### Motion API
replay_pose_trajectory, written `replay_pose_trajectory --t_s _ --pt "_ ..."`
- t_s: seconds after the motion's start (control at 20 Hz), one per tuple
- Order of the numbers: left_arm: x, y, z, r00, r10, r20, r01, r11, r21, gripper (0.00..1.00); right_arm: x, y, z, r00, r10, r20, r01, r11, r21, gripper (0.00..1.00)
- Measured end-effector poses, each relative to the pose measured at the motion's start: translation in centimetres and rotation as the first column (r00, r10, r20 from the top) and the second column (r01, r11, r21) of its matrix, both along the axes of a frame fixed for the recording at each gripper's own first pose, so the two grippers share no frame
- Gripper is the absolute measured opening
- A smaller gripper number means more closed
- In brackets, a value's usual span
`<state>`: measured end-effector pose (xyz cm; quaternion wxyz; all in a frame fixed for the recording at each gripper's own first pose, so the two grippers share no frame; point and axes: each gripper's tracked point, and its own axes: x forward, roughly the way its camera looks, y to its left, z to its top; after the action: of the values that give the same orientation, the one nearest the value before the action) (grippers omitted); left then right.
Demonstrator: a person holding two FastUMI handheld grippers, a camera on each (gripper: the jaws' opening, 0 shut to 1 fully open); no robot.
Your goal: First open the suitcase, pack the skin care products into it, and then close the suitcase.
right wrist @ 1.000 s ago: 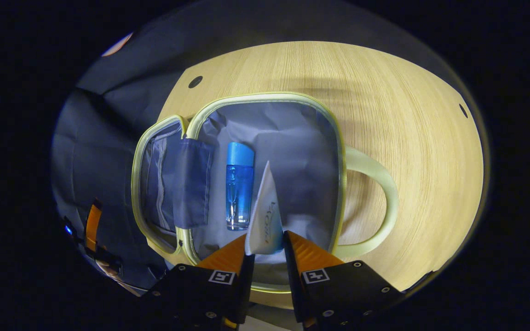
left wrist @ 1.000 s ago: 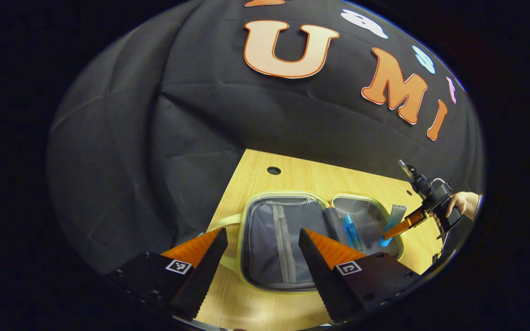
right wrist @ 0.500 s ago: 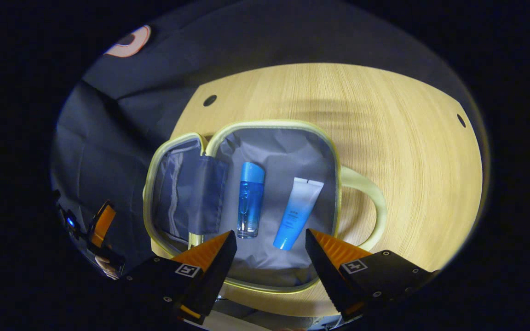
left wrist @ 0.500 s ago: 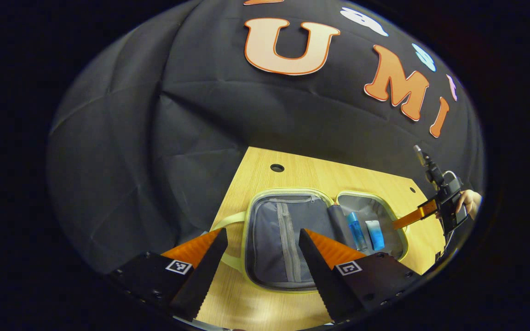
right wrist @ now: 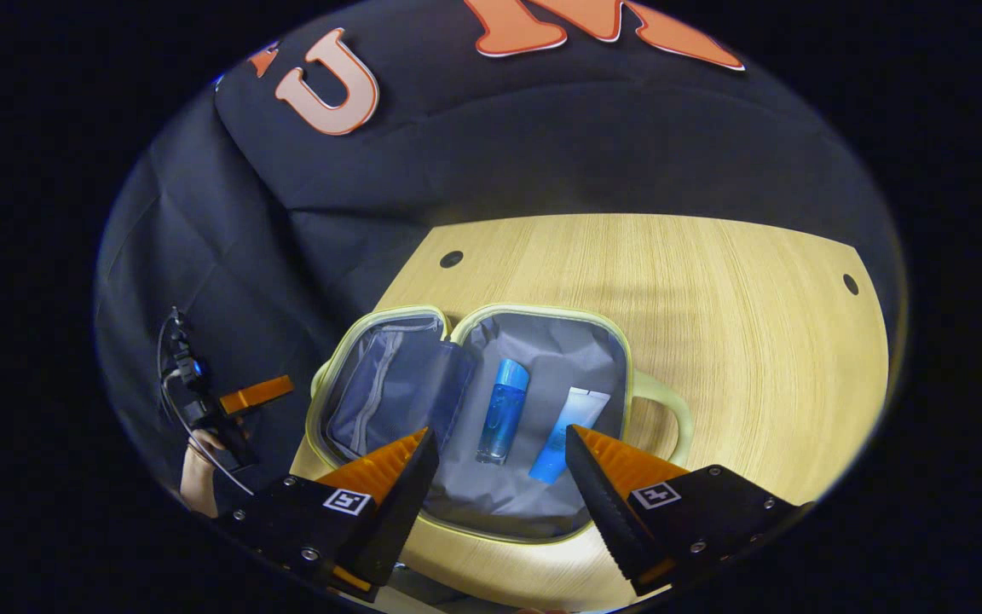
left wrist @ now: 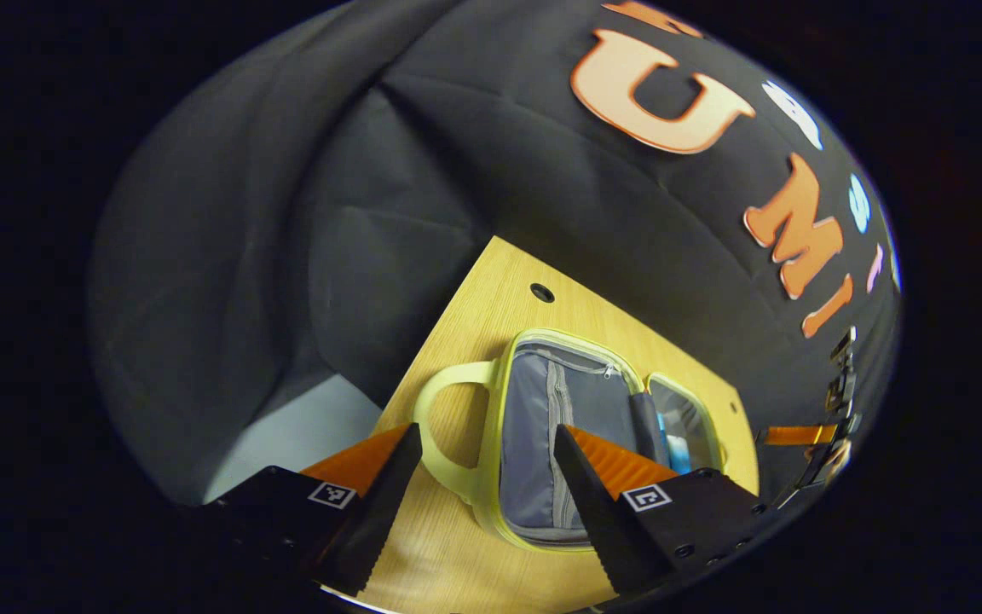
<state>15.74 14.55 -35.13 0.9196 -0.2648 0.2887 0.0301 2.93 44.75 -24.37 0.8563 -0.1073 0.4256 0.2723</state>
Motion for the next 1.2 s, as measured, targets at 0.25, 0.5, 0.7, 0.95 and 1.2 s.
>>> replay_pose_trajectory --t_s 0.25,0.5,0.7,0.95,1.2 --pt "1.5 3.4 -5.2 0.995 0.082 -0.055 -0.087 0.99 -0.112 0.98 -1.4 -1.0 0.2 1.0 -0.018 -0.002 0.018 1.0 -0.002 0.95" --pt "2.6 3.6 -6.1 0.994 0.11 -0.027 -0.113 0.965 -0.237 0.97 -1.6 -2.1 -0.1 0.997 -0.078 -0.028 0.078 0.997 0.009 0.95" --pt "4.2 3.5 -5.9 0.995 0.103 -0.002 -0.1 0.956 -0.276 0.95 -1.3 -3.0 0.0 0.994 -0.107 -0.024 0.107 0.994 0.004 0.96" --pt "4.7 2.5 -8.1 0.995 0.074 -0.069 -0.091 0.956 -0.279 0.45 -1.2 -3.3 -0.2 0.992 -0.125 -0.034 0.125 0.992 0.007 0.95" --pt "4.3 2.3 -6.7 0.997 0.049 -0.063 -0.061 0.975 -0.213 0.07 -0.9 -3.7 -0.3 0.99 -0.137 -0.027 0.137 0.99 0.015 0.96"
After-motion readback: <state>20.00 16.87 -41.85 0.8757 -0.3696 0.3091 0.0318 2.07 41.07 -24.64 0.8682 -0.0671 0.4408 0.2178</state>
